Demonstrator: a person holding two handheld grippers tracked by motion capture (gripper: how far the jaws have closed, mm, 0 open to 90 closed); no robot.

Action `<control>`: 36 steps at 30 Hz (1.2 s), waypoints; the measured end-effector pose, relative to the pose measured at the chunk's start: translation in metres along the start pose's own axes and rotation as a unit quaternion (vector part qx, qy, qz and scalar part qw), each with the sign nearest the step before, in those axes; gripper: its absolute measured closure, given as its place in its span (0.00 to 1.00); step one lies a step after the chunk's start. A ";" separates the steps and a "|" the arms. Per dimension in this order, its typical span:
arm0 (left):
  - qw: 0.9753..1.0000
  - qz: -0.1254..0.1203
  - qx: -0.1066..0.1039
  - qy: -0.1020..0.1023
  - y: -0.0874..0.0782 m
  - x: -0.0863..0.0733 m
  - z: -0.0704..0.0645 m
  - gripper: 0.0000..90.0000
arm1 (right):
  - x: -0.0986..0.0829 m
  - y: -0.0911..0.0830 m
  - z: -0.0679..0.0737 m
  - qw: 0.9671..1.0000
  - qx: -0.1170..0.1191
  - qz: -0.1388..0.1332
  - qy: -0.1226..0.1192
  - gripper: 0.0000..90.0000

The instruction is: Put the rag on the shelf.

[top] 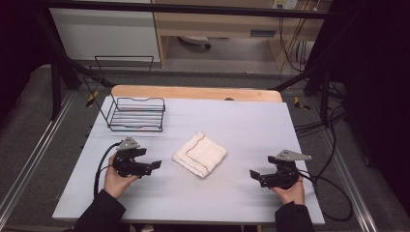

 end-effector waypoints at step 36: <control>0.997 0.065 -0.007 -0.039 0.088 0.034 -0.014 0.73 | 0.000 0.002 0.001 1.000 0.002 0.002 -0.002 0.01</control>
Point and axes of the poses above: each handheld gripper's, and its own axes: y roughly forward along the jaws, x roughly out of its top, z roughly to its left, the point moved 6 cm from there along y, roughly forward along the jaws, and after that the axes turned 7 degrees about z, right-handed, at the moved point
